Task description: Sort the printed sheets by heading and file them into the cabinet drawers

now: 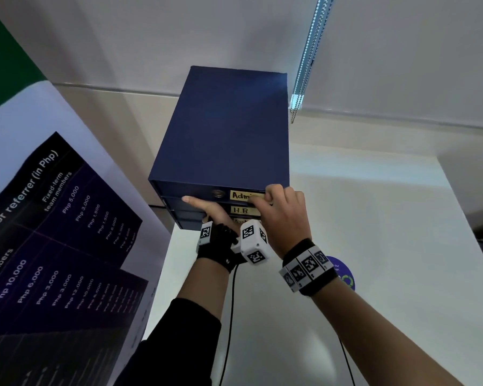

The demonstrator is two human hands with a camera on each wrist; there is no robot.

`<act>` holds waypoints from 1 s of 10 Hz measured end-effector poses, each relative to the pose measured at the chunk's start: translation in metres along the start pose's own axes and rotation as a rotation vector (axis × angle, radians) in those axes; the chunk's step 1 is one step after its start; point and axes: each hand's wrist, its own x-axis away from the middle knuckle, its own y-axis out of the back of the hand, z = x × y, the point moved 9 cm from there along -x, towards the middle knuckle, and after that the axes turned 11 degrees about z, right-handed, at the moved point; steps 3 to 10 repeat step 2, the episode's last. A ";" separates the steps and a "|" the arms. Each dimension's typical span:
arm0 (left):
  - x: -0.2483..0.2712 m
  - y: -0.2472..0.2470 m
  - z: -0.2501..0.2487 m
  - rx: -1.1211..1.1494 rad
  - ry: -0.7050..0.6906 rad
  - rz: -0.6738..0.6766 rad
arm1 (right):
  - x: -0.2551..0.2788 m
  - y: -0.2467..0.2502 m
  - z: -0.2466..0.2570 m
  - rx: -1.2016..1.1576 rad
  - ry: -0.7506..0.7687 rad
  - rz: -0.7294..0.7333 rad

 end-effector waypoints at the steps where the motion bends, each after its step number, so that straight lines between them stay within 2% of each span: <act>1: -0.023 0.020 0.022 0.290 -0.006 -0.020 | 0.000 0.003 0.000 -0.057 0.022 -0.015; 2: -0.039 0.013 0.026 0.039 -0.007 0.193 | -0.001 0.009 -0.001 -0.165 0.070 0.087; 10: -0.039 0.013 0.026 0.039 -0.007 0.193 | -0.001 0.009 -0.001 -0.165 0.070 0.087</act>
